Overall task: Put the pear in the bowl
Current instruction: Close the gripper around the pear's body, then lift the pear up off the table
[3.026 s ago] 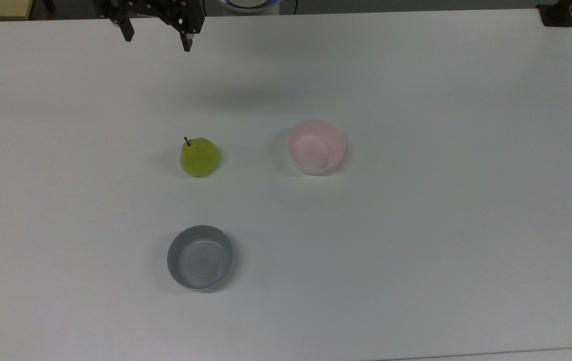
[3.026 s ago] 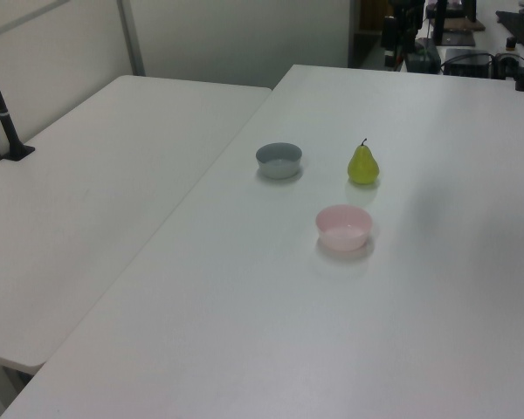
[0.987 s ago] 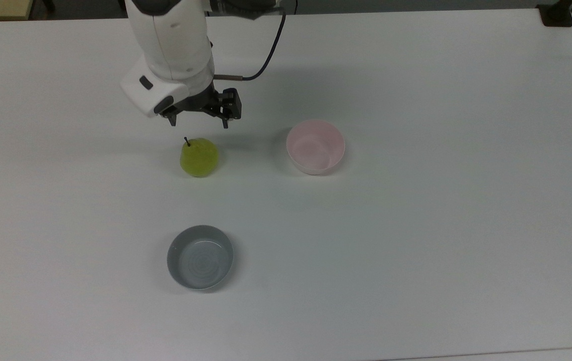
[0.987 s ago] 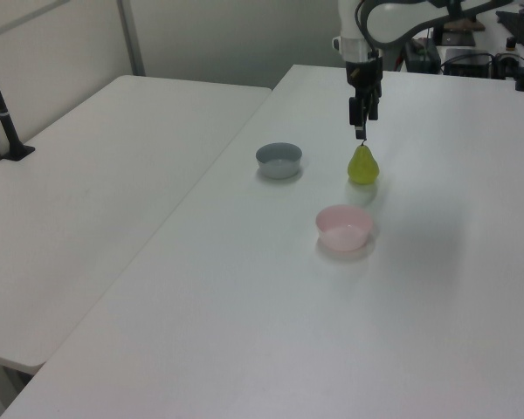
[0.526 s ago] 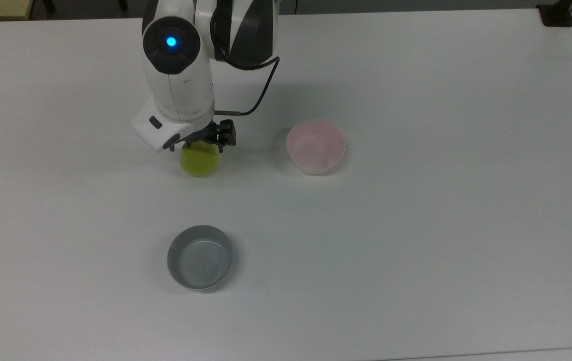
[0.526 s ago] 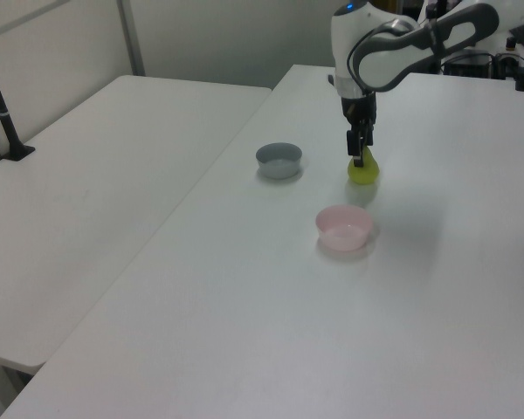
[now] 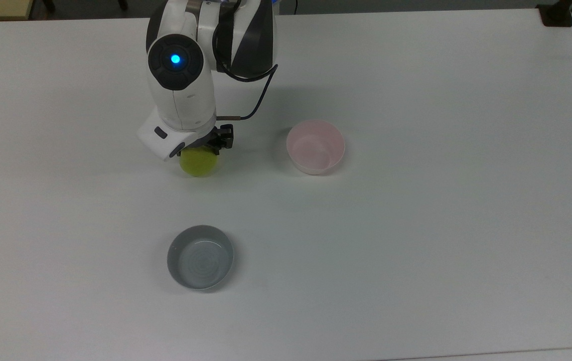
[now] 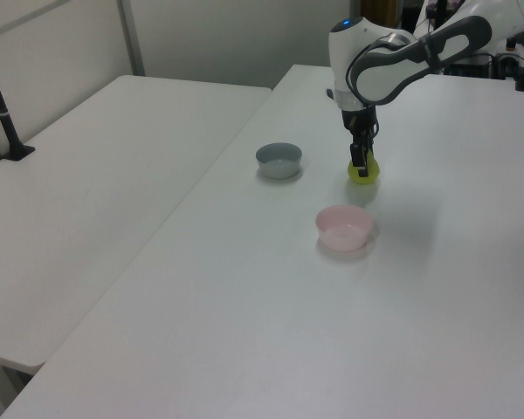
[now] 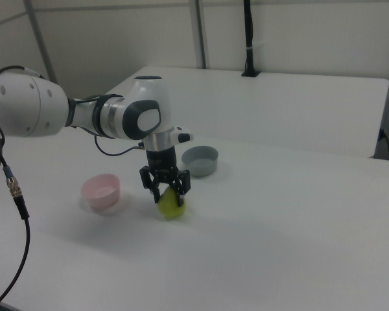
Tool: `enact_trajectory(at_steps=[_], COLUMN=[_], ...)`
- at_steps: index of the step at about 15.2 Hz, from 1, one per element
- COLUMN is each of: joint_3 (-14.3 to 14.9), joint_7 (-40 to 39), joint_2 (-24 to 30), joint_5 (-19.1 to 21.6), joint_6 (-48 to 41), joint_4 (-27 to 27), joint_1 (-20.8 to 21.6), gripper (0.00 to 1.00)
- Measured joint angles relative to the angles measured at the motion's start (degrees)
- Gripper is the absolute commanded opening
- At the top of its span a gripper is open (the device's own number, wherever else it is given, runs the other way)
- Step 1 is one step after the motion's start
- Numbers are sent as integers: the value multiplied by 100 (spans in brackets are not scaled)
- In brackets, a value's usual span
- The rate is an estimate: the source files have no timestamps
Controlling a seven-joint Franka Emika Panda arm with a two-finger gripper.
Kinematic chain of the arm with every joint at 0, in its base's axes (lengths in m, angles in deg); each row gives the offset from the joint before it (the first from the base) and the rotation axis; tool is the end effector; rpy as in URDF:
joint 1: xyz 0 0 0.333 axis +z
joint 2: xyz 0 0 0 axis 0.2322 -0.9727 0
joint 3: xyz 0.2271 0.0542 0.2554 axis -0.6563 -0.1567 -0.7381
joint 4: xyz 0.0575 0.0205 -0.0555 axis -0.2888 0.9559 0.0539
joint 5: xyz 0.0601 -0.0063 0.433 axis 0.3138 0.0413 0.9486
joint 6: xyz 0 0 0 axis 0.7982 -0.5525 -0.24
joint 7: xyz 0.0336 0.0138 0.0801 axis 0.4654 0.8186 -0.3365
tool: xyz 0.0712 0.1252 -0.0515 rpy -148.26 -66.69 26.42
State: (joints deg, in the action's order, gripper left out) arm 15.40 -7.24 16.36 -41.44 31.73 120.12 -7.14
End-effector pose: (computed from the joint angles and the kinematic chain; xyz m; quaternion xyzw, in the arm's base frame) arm 0.6974 -0.0492 0.2910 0.9945 0.0552 -0.0752 0.0481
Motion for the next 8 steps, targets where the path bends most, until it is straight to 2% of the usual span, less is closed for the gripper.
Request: enact_trajectory(at_steps=[2, 8], joint_3=[2, 33], joint_7=[-49, -171], joint_2=[3, 157], joint_5=[0, 0], joint_6=[0, -61], joint_4=[6, -15], joint_1=[-3, -46], gripper=[33, 32])
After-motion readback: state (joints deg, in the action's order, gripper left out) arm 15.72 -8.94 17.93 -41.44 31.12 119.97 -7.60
